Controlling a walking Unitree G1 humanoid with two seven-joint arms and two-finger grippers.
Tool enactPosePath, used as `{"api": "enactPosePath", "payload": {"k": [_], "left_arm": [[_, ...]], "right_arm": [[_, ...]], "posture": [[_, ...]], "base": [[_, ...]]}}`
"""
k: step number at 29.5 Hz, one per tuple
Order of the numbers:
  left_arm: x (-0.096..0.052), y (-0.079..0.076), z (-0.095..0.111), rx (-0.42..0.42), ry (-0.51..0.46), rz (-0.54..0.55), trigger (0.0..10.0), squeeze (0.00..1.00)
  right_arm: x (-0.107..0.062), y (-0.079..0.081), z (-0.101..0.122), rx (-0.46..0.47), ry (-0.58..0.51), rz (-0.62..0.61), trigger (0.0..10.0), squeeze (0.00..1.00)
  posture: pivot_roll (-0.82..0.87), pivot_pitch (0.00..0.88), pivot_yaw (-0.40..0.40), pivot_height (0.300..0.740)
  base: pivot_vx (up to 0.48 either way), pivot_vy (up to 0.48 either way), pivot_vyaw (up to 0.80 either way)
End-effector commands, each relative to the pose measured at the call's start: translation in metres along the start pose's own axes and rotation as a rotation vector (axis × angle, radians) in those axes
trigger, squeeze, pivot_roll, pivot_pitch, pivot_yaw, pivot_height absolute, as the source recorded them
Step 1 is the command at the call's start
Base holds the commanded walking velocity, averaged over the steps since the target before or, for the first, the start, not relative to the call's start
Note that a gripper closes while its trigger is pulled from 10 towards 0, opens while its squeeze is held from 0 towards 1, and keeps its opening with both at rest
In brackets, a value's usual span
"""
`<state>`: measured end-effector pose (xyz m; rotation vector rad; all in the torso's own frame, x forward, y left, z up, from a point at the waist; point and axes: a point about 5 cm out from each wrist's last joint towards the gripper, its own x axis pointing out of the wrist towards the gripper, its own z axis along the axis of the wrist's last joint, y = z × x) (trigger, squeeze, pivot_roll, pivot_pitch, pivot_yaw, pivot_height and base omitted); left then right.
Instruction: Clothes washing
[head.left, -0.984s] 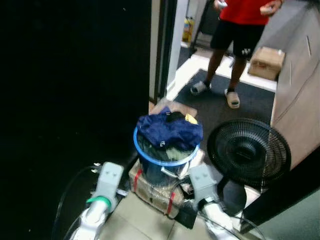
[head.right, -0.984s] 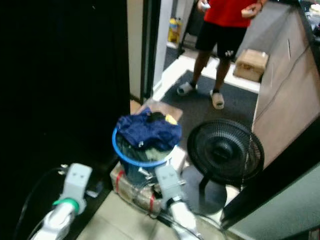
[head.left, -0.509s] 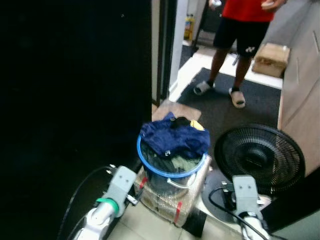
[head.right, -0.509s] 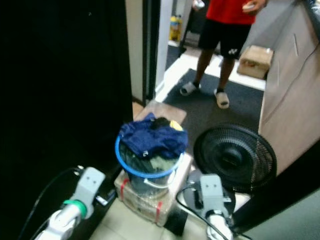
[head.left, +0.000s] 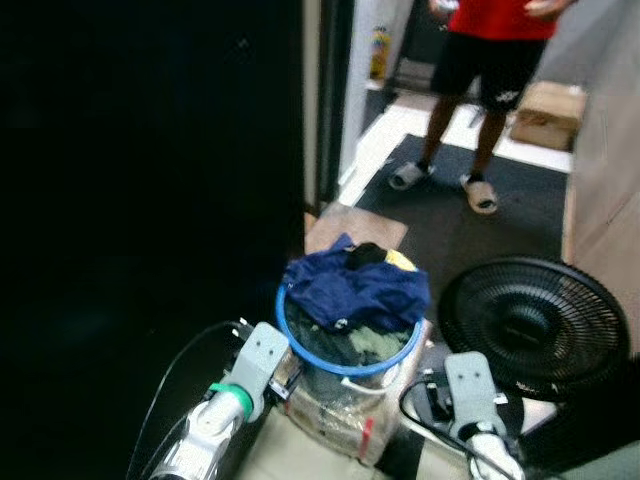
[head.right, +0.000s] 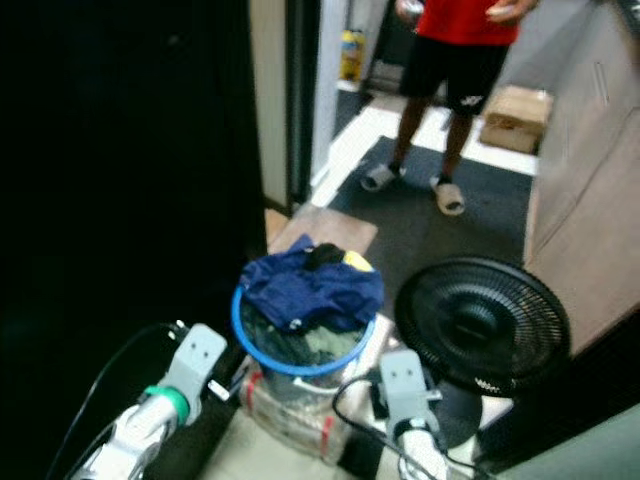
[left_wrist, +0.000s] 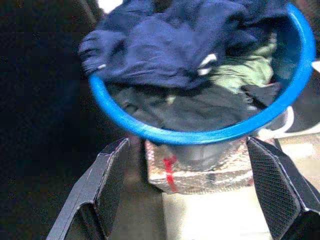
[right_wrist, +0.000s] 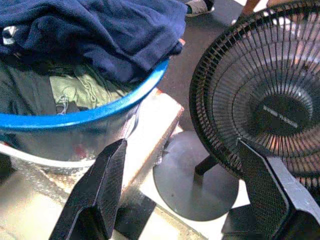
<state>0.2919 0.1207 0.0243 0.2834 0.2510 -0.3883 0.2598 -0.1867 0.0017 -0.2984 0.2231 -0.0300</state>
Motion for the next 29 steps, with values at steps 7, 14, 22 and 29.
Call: {"api": "enactPosePath", "payload": {"k": [7, 14, 22, 29], "left_arm": [[0.002, -0.003, -0.003, -0.025, 0.038, 0.001, 10.0, 0.0], [0.004, -0.004, -0.002, -0.019, 0.034, 0.004, 10.0, 0.0], [0.004, 0.0, -0.003, -0.005, 0.029, 0.046, 10.0, 0.0], [0.003, 0.001, -0.003, 0.001, 0.027, 0.057, 10.0, 0.0]], "right_arm": [[-0.003, 0.008, -0.004, -0.011, 0.013, 0.034, 10.0, 0.0], [-0.003, 0.009, -0.003, -0.023, 0.004, 0.036, 10.0, 0.0], [0.001, 0.021, 0.008, -0.035, -0.037, 0.078, 10.0, 0.0], [0.002, 0.037, 0.016, -0.033, -0.064, 0.127, 10.0, 0.0]], "posture": [[-0.01, 0.0, 0.085, 0.74], [-0.01, 0.0, 0.085, 0.74], [0.0, 0.0, 0.082, 0.74], [0.01, 0.0, 0.075, 0.74]], "base": [[0.0, 0.0, -0.8], [0.0, 0.0, -0.46], [0.22, 0.0, 0.0], [0.48, 0.0, 0.0]]}}
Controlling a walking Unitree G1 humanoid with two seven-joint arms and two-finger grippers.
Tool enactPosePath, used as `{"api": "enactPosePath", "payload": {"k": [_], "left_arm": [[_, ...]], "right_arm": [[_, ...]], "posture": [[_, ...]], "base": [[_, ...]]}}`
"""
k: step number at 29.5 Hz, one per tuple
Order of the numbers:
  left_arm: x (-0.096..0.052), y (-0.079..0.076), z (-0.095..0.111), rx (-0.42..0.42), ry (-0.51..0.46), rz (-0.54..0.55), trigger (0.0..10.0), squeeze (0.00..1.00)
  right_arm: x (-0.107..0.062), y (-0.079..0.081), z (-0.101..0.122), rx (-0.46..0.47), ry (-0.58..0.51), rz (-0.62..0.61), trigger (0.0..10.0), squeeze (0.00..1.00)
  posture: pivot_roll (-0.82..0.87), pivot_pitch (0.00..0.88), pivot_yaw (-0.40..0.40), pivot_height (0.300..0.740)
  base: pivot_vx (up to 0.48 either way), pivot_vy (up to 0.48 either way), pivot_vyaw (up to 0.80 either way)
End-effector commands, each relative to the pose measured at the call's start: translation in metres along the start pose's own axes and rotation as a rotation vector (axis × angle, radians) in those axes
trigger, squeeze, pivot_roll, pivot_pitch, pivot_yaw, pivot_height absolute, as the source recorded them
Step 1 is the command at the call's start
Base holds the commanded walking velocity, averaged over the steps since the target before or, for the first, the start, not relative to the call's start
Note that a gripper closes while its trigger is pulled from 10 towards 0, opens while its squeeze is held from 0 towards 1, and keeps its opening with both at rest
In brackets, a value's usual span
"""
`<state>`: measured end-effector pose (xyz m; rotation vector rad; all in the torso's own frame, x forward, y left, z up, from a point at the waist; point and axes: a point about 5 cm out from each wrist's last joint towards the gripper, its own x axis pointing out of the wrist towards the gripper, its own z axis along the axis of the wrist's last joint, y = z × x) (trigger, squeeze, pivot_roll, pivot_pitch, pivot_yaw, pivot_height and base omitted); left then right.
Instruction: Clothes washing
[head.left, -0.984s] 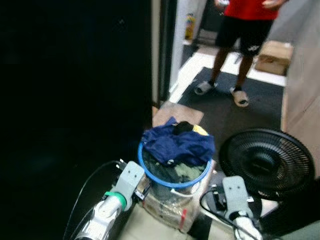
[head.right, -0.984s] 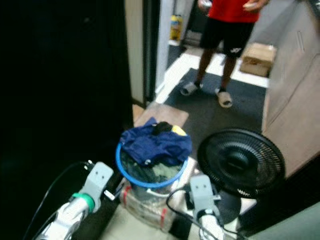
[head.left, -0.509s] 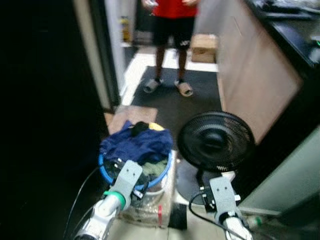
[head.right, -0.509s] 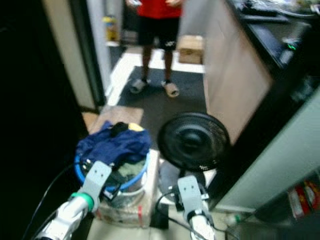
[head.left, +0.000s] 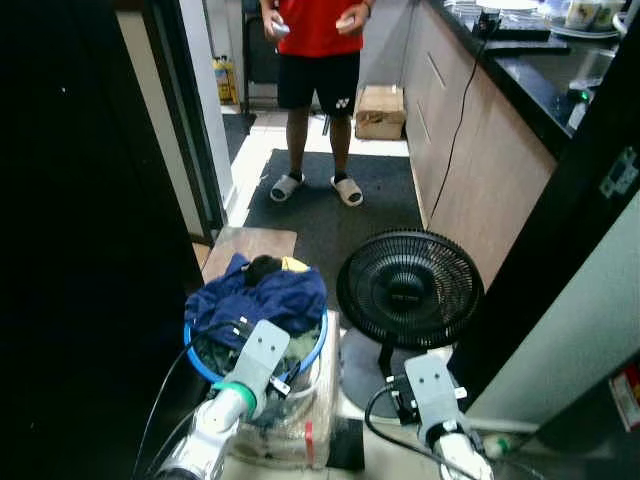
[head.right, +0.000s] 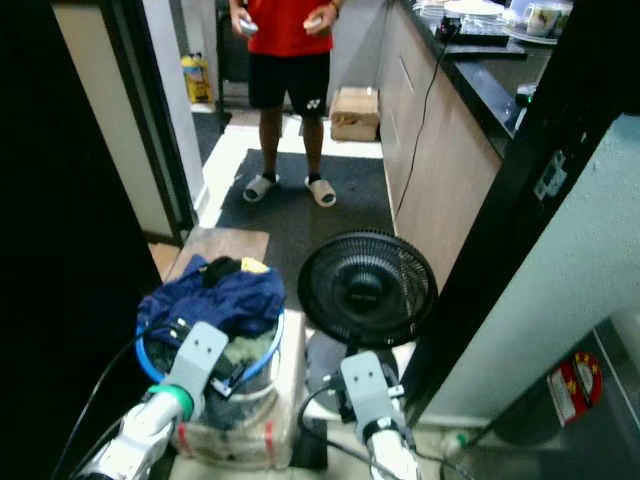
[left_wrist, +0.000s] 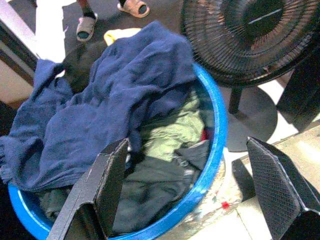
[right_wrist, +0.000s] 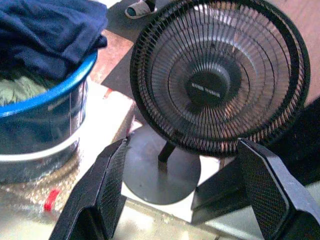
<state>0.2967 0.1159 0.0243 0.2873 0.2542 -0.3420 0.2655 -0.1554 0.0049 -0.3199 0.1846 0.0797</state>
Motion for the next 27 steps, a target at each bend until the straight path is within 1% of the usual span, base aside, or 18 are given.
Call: {"api": "enactPosePath", "payload": {"k": [1, 4, 10, 12, 20, 22, 27], "left_arm": [[-0.003, 0.004, -0.005, 0.005, 0.017, 0.012, 10.0, 0.0], [-0.004, 0.005, -0.007, 0.001, 0.02, 0.02, 10.0, 0.0], [-0.004, 0.005, -0.008, -0.001, 0.022, 0.027, 10.0, 0.0], [-0.004, 0.005, -0.01, -0.014, 0.034, 0.039, 10.0, 0.0], [-0.005, 0.006, -0.012, -0.029, 0.05, 0.054, 10.0, 0.0], [-0.008, 0.008, -0.018, -0.029, 0.07, 0.065, 10.0, 0.0], [-0.013, 0.009, -0.027, -0.038, 0.101, 0.083, 10.0, 0.0]], "right_arm": [[0.0, 0.008, 0.003, 0.0, -0.011, 0.028, 10.0, 0.0], [0.001, 0.015, 0.005, -0.001, -0.017, 0.05, 10.0, 0.0], [0.001, 0.014, 0.005, -0.004, -0.017, 0.053, 10.0, 0.0], [0.002, 0.013, 0.005, -0.011, -0.018, 0.054, 10.0, 0.0], [0.003, 0.013, 0.006, -0.025, -0.02, 0.061, 10.0, 0.0], [0.002, 0.017, 0.006, -0.035, -0.016, 0.085, 10.0, 0.0], [0.001, 0.021, 0.004, -0.048, -0.008, 0.117, 10.0, 0.0]], "posture": [[0.01, 0.0, 0.075, 0.74], [0.02, 0.0, 0.07, 0.74], [0.02, 0.0, 0.064, 0.74], [0.02, 0.0, 0.061, 0.74], [0.03, 0.0, 0.049, 0.74], [0.05, 0.0, 0.023, 0.74], [0.06, 0.0, 0.006, 0.74]], "base": [[0.48, 0.0, 0.0], [0.48, 0.0, 0.0], [0.48, 0.0, 0.0], [0.383, 0.0, 0.0], [0.0, 0.0, 0.0], [0.0, 0.0, 0.0], [0.0, 0.0, 0.0]]}}
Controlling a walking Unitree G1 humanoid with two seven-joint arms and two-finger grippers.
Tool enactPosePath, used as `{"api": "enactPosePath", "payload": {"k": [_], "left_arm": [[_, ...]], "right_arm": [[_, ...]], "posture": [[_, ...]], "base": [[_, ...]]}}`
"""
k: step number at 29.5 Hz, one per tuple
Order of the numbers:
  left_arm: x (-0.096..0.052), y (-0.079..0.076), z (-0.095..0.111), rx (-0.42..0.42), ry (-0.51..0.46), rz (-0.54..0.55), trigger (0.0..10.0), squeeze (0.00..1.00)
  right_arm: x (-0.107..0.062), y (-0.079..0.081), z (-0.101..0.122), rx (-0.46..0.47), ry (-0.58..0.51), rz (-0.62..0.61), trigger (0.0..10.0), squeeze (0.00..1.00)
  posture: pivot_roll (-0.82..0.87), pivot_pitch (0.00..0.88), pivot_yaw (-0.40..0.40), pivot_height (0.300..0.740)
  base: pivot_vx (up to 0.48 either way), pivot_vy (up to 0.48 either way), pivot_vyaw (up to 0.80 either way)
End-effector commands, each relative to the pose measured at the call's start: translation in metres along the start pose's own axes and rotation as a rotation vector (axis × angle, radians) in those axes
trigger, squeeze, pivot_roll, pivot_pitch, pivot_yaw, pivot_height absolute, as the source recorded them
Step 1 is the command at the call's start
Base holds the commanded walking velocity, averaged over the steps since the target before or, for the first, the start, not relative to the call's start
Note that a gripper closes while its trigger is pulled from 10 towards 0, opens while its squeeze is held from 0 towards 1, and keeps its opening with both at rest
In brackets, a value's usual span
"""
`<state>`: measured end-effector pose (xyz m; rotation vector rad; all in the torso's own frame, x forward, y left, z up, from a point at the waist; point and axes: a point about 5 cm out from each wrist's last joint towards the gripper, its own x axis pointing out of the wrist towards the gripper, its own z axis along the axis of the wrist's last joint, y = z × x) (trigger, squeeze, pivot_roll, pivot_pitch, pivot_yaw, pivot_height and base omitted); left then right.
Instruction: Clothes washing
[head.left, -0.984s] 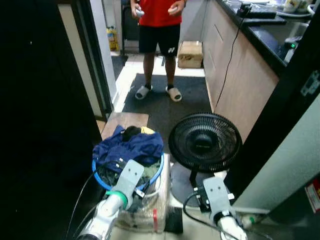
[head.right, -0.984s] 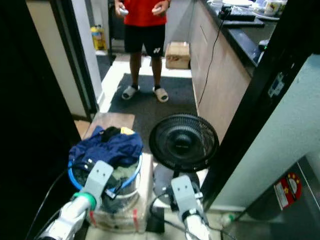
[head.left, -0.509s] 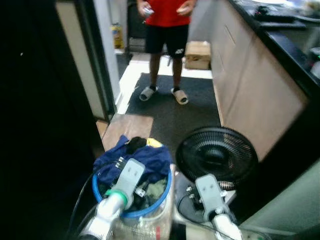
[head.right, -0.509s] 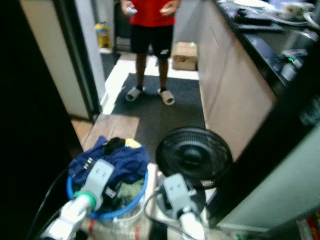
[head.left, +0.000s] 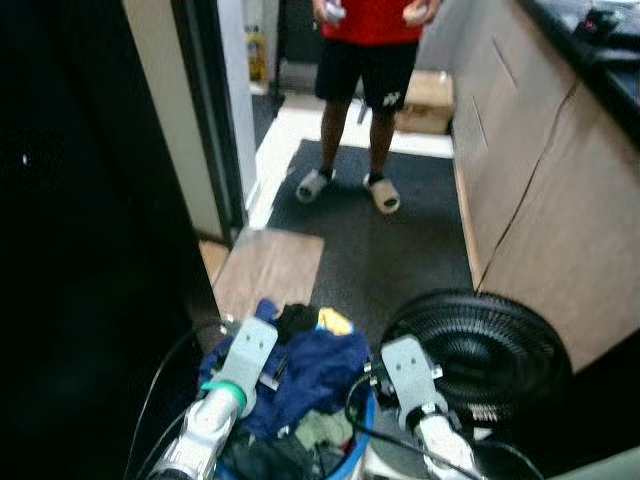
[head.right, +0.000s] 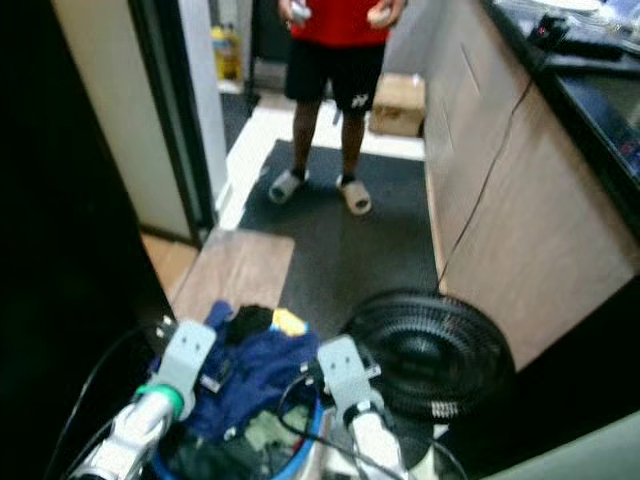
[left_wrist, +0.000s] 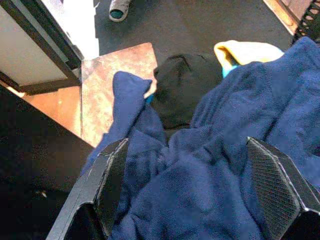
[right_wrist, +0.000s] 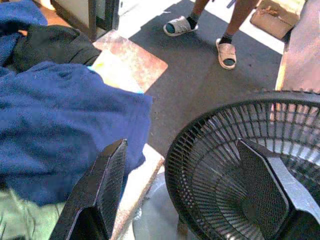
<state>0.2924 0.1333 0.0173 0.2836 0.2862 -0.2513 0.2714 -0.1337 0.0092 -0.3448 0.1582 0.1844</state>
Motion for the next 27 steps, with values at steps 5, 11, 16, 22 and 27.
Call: {"api": "enactPosePath", "payload": {"k": [5, 11, 16, 22, 27], "left_arm": [[-0.009, -0.003, -0.02, -0.02, 0.073, 0.014, 10.0, 0.0], [-0.015, 0.002, -0.029, -0.074, 0.089, 0.096, 10.0, 0.0], [-0.02, 0.005, -0.033, -0.111, 0.095, 0.142, 10.0, 0.0], [-0.024, 0.002, -0.038, -0.138, 0.104, 0.148, 10.0, 0.0], [-0.019, 0.002, -0.033, -0.109, 0.098, 0.111, 10.0, 0.0]], "right_arm": [[-0.005, 0.004, -0.009, -0.019, 0.037, 0.039, 10.0, 0.0], [-0.001, 0.004, -0.006, -0.066, 0.031, 0.113, 10.0, 0.0], [0.004, 0.004, -0.001, -0.086, 0.02, 0.141, 10.0, 0.0], [0.009, 0.0, 0.004, -0.036, 0.015, 0.108, 10.0, 0.0], [0.007, -0.005, 0.0, 0.016, 0.037, 0.053, 10.0, 0.0]], "posture": [[0.08, 0.01, -0.023, 0.74], [0.12, 0.028, -0.112, 0.74], [0.13, 0.031, -0.132, 0.74], [0.11, 0.022, -0.101, 0.74], [0.09, 0.009, -0.035, 0.74]], "base": [[0.0, 0.0, 0.0], [0.0, 0.0, 0.0], [0.0, 0.0, 0.0], [0.0, 0.0, 0.0], [0.0, 0.0, 0.0]]}}
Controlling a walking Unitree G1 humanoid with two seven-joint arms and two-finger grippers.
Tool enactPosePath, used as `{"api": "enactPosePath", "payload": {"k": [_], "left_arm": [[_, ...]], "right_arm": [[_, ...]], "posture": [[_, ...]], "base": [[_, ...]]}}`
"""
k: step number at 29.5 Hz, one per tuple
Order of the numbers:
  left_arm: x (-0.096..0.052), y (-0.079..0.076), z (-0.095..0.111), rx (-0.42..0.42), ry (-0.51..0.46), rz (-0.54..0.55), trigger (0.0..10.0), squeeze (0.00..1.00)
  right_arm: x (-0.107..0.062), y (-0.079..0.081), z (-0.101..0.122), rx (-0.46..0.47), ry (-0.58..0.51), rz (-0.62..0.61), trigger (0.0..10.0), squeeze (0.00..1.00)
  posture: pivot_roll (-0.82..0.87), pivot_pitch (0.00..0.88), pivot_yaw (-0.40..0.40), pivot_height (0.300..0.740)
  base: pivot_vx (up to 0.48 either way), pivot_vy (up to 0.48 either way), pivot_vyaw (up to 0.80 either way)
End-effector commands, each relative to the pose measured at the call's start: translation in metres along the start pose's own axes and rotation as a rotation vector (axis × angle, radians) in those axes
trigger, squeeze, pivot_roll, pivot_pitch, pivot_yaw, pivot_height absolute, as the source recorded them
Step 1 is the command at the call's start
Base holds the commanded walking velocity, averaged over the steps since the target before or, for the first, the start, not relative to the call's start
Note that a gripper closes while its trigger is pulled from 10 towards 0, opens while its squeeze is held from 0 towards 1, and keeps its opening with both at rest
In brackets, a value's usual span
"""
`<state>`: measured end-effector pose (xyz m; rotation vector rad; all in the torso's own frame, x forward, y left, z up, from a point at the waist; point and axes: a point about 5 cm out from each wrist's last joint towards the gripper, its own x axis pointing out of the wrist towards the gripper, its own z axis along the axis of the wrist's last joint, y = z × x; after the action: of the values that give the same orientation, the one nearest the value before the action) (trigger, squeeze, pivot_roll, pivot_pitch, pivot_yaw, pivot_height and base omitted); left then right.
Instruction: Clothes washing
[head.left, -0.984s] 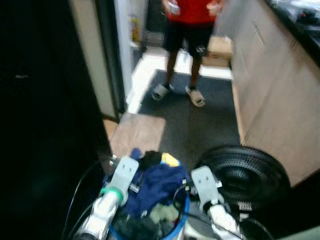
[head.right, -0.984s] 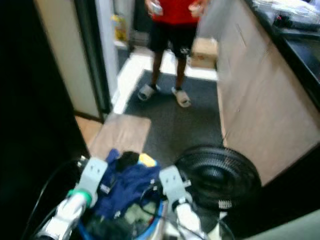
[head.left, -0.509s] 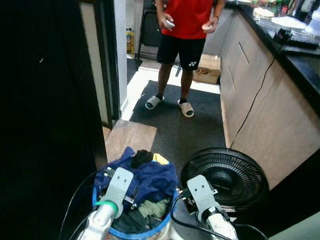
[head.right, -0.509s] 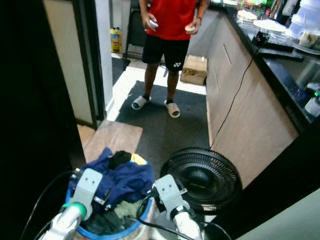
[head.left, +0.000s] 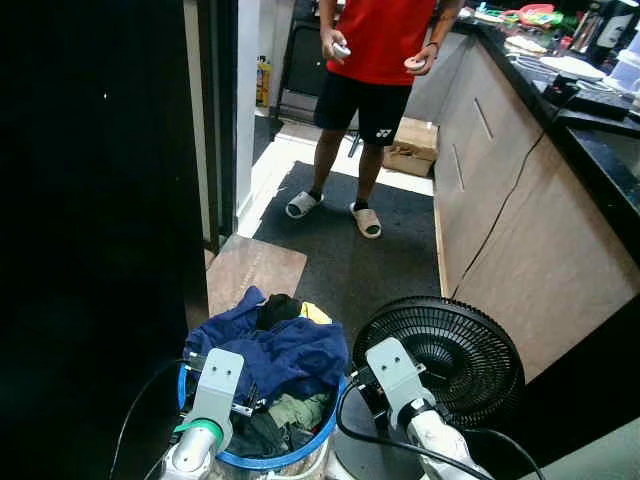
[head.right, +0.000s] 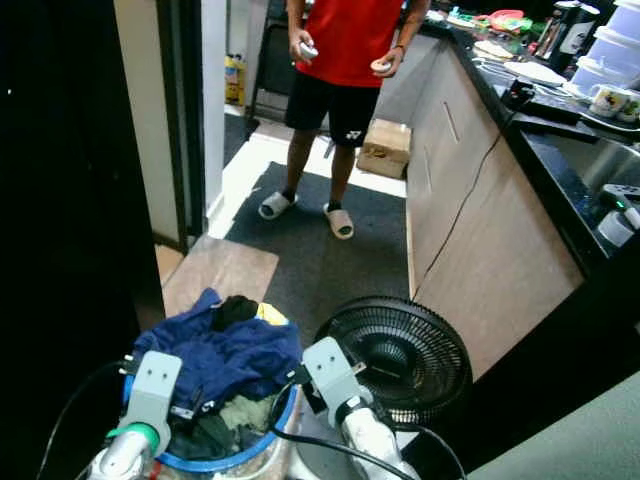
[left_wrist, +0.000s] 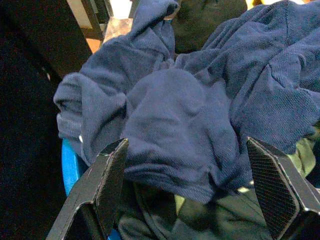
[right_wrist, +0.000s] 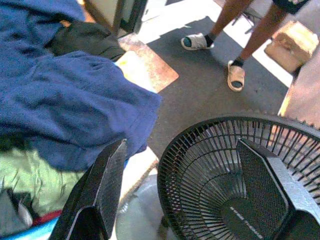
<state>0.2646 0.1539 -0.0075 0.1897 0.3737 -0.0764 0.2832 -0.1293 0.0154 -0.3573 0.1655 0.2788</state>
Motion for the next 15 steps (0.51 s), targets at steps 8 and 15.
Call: {"api": "enactPosePath", "payload": {"k": [8, 15], "left_arm": [[0.013, 0.0, 0.017, 0.085, -0.014, -0.09, 10.0, 0.0], [0.014, 0.002, 0.013, 0.088, 0.014, -0.084, 10.0, 0.0]], "right_arm": [[-0.012, -0.003, -0.02, 0.081, 0.076, -0.104, 10.0, 0.0], [-0.014, -0.001, -0.022, 0.102, 0.085, -0.102, 10.0, 0.0]], "posture": [[0.06, 0.0, 0.031, 0.74], [0.05, 0.0, 0.03, 0.74]], "base": [[0.0, 0.0, 0.0], [0.0, 0.0, 0.0]]}}
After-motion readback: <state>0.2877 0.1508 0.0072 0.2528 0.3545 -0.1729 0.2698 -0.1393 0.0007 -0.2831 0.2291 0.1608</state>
